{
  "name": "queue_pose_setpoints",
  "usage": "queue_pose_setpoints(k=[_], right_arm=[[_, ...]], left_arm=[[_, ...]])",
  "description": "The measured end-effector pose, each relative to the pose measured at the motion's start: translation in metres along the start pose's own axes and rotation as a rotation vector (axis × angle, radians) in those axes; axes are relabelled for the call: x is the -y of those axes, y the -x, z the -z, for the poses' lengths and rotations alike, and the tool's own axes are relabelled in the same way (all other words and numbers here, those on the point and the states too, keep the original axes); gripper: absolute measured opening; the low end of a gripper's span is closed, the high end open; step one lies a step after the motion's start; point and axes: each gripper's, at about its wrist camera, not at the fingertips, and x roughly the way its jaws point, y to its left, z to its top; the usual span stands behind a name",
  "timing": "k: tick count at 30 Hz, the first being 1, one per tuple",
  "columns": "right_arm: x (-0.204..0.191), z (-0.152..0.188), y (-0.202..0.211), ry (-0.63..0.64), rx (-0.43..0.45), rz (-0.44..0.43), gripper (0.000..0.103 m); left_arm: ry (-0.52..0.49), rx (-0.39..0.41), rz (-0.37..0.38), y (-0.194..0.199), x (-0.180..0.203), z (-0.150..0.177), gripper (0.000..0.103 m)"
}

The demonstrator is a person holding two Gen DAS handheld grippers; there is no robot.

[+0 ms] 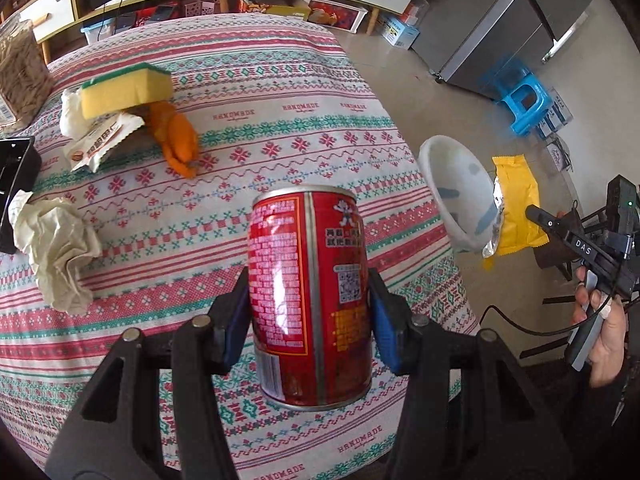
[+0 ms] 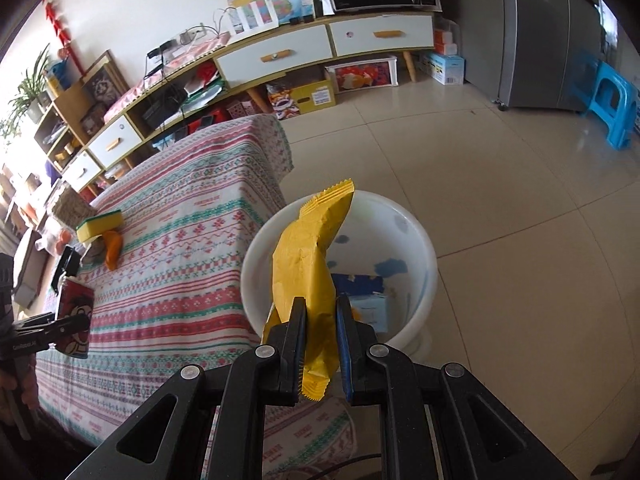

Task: Collect trash
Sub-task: 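Drop the yellow bag into the bucket with the right tool while left holds the can, then release the red can from the left tool into the white bucket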

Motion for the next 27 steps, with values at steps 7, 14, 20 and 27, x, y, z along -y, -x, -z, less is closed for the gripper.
queue_pose_setpoints(k=[7, 14, 20, 27], right_arm=[[0.01, -0.009, -0.012, -0.019, -0.015, 0.07, 0.015], [0.024, -0.009, -0.015, -0.072, -0.033, 0.095, 0.043], [0.034, -0.001, 0.005, -0.072, -0.008, 0.098, 0.045], [0.052, 0.012, 0.025, -0.093, 0.02, 0.103, 0.05]], left_arm=[[-0.061, -0.006, 0.013, -0.011, 0.042, -0.009, 0.055], [-0.131, -0.01, 0.049, -0.03, 0.098, -0.03, 0.055], [-0.195, -0.023, 0.068, -0.056, 0.144, -0.048, 0.055], [-0.221, -0.062, 0.085, -0.095, 0.187, -0.061, 0.055]])
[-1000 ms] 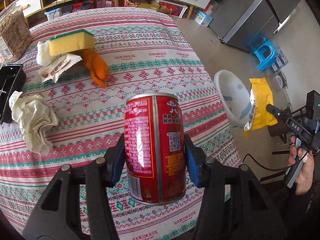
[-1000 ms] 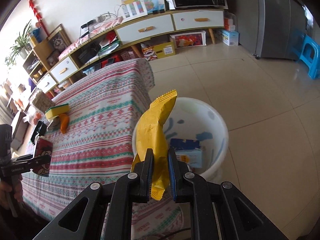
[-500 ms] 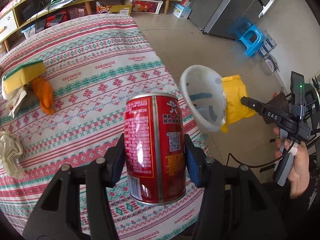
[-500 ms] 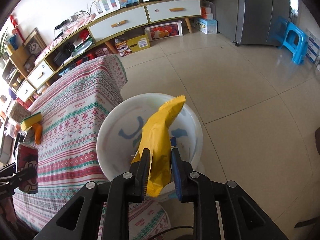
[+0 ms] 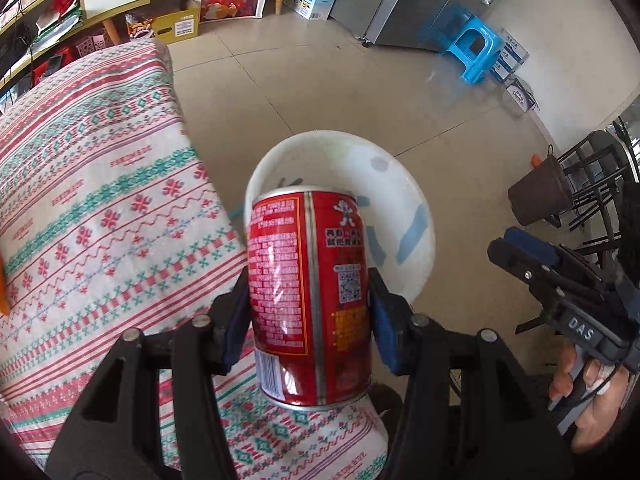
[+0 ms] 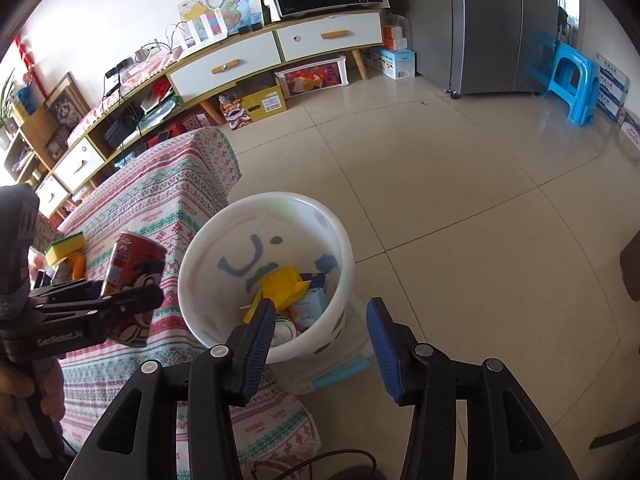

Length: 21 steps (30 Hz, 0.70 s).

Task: Collect trash
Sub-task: 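Release the red can from the left tool into the white bucket, then move both tools back over the table toward the remaining trash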

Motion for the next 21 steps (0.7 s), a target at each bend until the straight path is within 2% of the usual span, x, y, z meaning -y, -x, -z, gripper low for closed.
queue_pose_setpoints(k=[6, 11, 12, 14, 15, 21], right_arm=[[0.015, 0.001, 0.006, -0.022, 0.013, 0.003, 0.052], [0.022, -0.001, 0.008, -0.037, 0.024, 0.014, 0.053], [0.022, -0.001, 0.009, -0.035, 0.026, 0.018, 0.053], [0.021, -0.002, 0.01, -0.033, 0.03, 0.02, 0.054], [0.02, -0.002, 0.01, -0.032, 0.032, 0.018, 0.054], [0.01, -0.005, 0.009, -0.019, 0.036, 0.017, 0.057]], left_arm=[[0.0, -0.012, 0.0, -0.021, 0.019, -0.02, 0.055], [-0.007, 0.003, -0.026, -0.024, 0.025, -0.022, 0.056], [-0.004, 0.005, -0.038, -0.024, 0.024, -0.022, 0.057], [0.002, 0.018, -0.055, -0.021, 0.024, -0.021, 0.074], [0.004, 0.031, -0.064, -0.018, 0.023, -0.019, 0.078], [0.008, 0.053, -0.098, 0.0, 0.01, -0.012, 0.082]])
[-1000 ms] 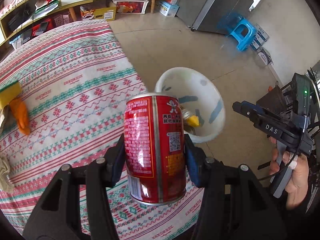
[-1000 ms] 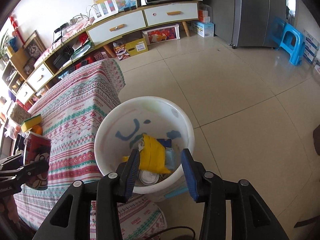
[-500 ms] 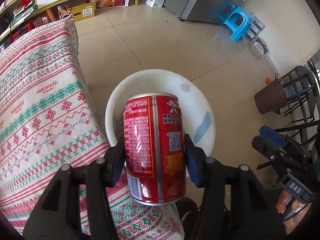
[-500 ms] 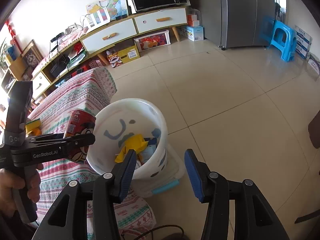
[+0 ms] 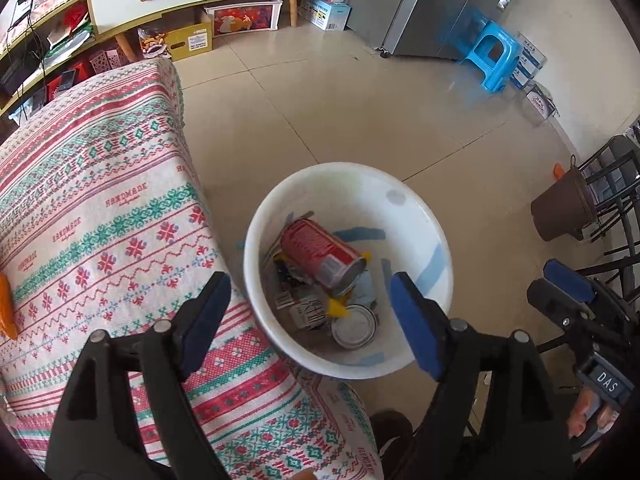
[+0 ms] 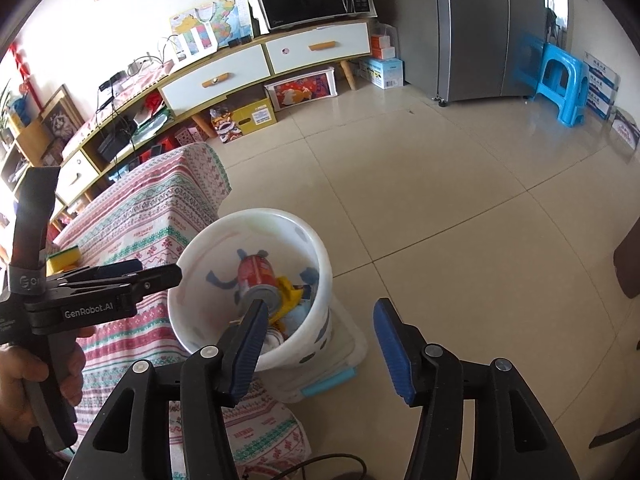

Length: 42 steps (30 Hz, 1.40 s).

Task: Collect trash
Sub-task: 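Move both tools back over the table toward the remaining trash, then grasp the crumpled white paper with the left tool and lift it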

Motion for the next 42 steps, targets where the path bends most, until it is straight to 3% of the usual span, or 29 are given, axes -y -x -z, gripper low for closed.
queue_pose_setpoints(k=[21, 34, 38, 42], right_arm=[[-0.066, -0.001, -0.008, 0.102, -0.01, -0.002, 0.075], [-0.148, -0.001, -0.027, 0.229, -0.036, -0.047, 0.08], [-0.17, -0.001, -0.037, 0.246, -0.05, -0.057, 0.08], [-0.194, -0.001, -0.047, 0.273, -0.064, -0.064, 0.081]], left_arm=[[0.134, 0.033, -0.108, 0.067, -0.116, 0.063, 0.09], [0.244, 0.045, -0.268, 0.113, -0.224, 0.094, 0.091], [0.307, 0.04, -0.271, 0.117, -0.264, 0.109, 0.091], [0.398, 0.024, -0.224, 0.113, -0.294, 0.119, 0.091]])
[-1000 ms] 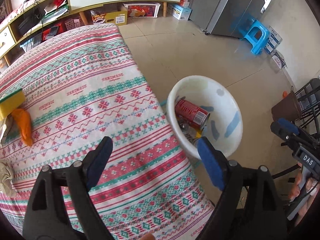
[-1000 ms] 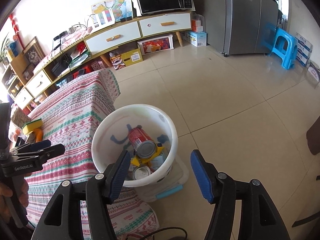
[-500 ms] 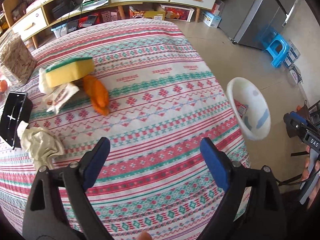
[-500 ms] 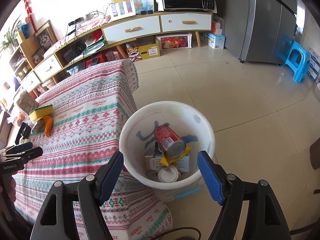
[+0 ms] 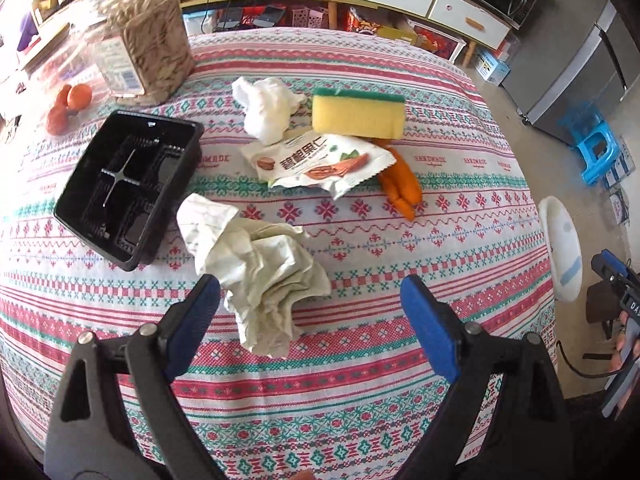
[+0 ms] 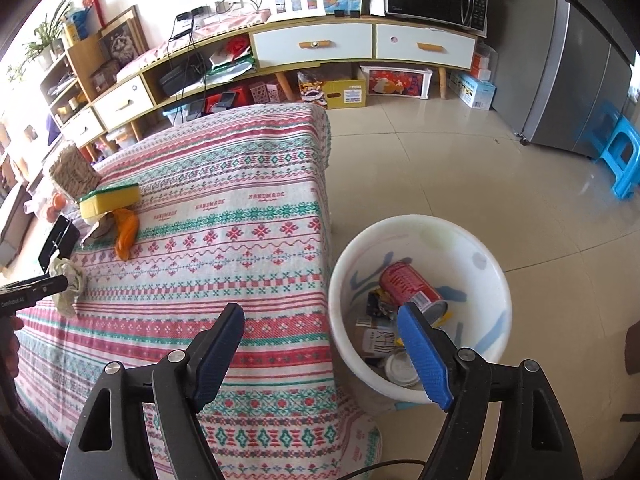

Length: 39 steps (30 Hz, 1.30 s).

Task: Collect trash
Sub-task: 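Grasp the crumpled white paper with the left tool and lift it, then grasp the green-and-yellow sponge with the right tool while the left tool holds the paper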

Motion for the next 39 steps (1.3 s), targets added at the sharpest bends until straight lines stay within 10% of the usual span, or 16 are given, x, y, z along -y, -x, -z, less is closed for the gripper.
queue_pose_setpoints(k=[7, 15, 39], right_arm=[[-0.033, -0.013, -0.019, 0.037, -0.021, -0.016, 0.081], [-0.061, -0.018, -0.04, 0.087, -0.052, -0.028, 0.081], [-0.129, -0.033, -0.045, 0.084, -0.074, -0.1, 0.086]], left_arm=[[0.068, -0.061, 0.027, -0.024, -0.02, -0.002, 0.086], [0.037, -0.059, 0.001, -0.033, -0.017, -0.002, 0.041], [0.028, 0.034, 0.104, 0.027, -0.054, 0.02, 0.035]])
